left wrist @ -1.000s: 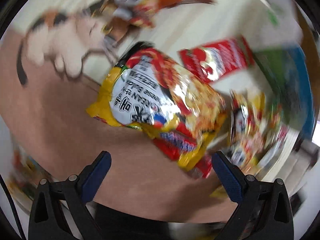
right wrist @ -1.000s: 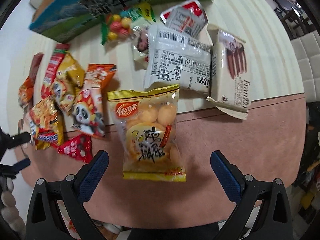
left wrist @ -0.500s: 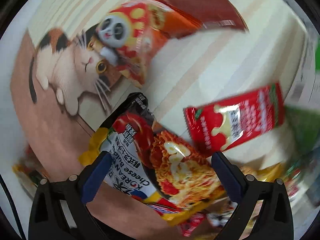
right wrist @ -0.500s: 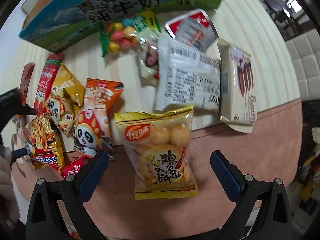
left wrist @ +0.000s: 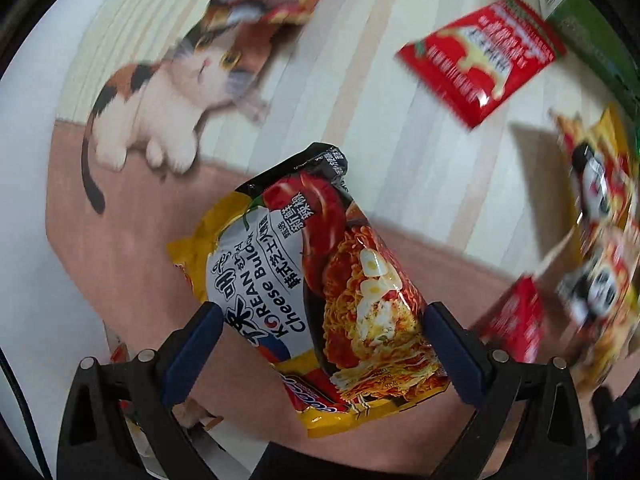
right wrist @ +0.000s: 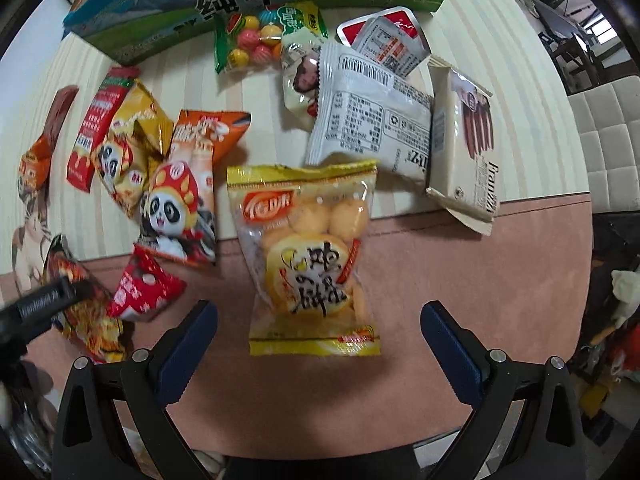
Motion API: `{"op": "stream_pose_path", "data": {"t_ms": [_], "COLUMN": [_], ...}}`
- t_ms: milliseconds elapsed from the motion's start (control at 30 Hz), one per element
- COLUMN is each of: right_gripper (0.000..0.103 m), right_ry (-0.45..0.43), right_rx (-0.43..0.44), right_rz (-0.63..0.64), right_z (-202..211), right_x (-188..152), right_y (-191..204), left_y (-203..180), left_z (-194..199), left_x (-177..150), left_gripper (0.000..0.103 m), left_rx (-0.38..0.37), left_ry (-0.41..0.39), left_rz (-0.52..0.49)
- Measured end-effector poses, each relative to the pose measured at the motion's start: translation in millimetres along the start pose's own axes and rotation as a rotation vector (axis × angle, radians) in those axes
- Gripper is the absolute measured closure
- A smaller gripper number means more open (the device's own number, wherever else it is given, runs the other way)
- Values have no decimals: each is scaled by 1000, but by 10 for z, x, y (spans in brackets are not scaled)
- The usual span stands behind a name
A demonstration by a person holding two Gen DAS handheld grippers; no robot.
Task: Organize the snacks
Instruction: 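Grasp the yellow noodle bag with left tool while right tool grasps yellow biscuit bag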
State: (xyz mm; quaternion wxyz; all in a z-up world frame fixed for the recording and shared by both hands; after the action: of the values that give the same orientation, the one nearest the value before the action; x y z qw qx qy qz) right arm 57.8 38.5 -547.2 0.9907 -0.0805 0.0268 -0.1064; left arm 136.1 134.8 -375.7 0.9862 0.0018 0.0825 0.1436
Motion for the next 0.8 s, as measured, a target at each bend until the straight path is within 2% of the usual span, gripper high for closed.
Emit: {"op": "stream_pose_path", "data": {"t_ms": [167,233,267,300,433,467,533,567,633,700,733,800], "right_gripper": [0,0,0,0,0,0,0,0,0,0,0,0], "right_ry": [7,6,5,1,8,14,31,35,35,45,59,69], "right_rx": [-4,-2,-3,-1,44,51,68,73,78,75,76,87], "right_rz": [-20,-24,-22,-22,-38,-43,-51,-52,-47,-25,-11,4], "right_z": [10,15,19,37,79,80,71,55,27,-20,-46,-81], "right_x": [-48,-54,-42,-68,-115,-110,-120,-107,-110,-140,-168,-171], "right_y": [-46,-41,-27,-23,-35,-28,-26,-18,-14,-25,-41,-80], "left_y": [398,542,604,683,1118,1265,1440,1336,1324,1312,1205,1168], "left_z": [-134,-136,-163,-123,91,120,17,93,-6,-307,-368,-503], "left_x": [-203,-292,-204,-223,-258,-356,-558,-522,-511,-530,-431,-445], "left_gripper": [0,1,1,1,1,1,1,1,1,1,1,1], "left_rx": [-61,-107,-131,-182,-305,-326,-362,-366,-390,-446,-469,-491], "left_ry": [36,55,66,68,-4,-14,7,23,73,136,152,163], "left_rz": [92,153,173,204,332,369,431,453,522,615,649,687]}}
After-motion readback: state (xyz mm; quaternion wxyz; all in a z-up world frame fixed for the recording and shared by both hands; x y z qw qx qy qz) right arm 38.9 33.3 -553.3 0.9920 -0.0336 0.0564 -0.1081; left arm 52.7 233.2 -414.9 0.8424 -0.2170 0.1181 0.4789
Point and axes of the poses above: each gripper's, at about its wrist camera, not at the fingertips, and z roughly against the way its jaws point, y to its left, x to its top, the point moved 1 cm from there along -z, roughly the way its jaws point, and after that the axes turned 9 degrees about -x, right-handed, at the moved point
